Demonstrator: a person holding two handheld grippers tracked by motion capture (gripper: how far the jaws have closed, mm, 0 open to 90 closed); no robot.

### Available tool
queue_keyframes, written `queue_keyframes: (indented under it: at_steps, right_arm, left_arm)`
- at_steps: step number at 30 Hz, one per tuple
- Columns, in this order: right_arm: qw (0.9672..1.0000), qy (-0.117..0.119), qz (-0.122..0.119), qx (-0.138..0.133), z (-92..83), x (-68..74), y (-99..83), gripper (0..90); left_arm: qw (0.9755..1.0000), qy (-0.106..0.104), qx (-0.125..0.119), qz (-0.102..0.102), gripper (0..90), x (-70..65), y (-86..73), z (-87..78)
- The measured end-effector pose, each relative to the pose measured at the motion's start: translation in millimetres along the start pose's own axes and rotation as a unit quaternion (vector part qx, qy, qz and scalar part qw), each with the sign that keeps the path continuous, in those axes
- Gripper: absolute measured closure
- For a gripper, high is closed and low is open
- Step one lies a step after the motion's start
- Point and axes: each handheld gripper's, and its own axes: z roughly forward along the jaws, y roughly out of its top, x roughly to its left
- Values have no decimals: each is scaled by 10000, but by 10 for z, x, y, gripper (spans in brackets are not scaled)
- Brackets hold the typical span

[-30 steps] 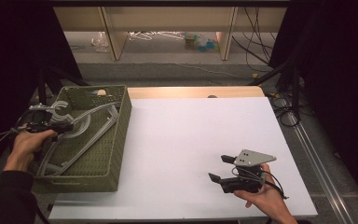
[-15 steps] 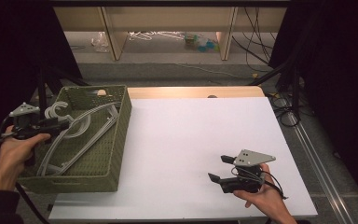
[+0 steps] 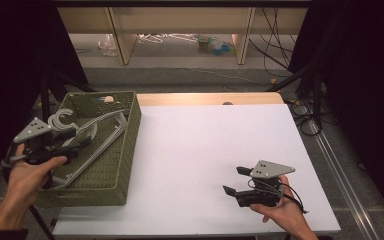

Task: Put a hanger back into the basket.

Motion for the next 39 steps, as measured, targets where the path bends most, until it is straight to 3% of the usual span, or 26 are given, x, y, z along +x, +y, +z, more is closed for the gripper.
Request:
queue_keyframes:
  at_steps: [6, 13, 16, 17, 21, 27, 39]
  right_arm:
    - [10000, 12, -9, -35, -5, -9, -4, 245]
    - [10000, 9, 47, -13, 0, -2, -6, 237]
    - [10000, 15, 44, -27, 0, -3, -10, 232]
    - [10000, 11, 48, -30, 1, -3, -8, 231]
    - [9999, 73, 59, -39, 16, -7, -14, 226]
    - [10000, 33, 22, -67, 19, -22, -28, 212]
    - [9999, 63, 6, -140, 35, -4, -62, 195]
  left_arm:
    - [9991, -357, -177, -150, 296, -299, -28, 84]
    - [9979, -632, -118, 114, 266, -719, -138, 226]
    - [9962, -865, -86, 112, 242, -899, -214, 294]
    - [9951, -965, -79, 200, 238, -950, -236, 315]
    - [9930, -1145, -20, 306, 224, -1149, -330, 387]
    - [9910, -1278, -19, 384, 211, -1327, -449, 454]
    - [9897, -1349, -134, 469, 198, -1457, -681, 480]
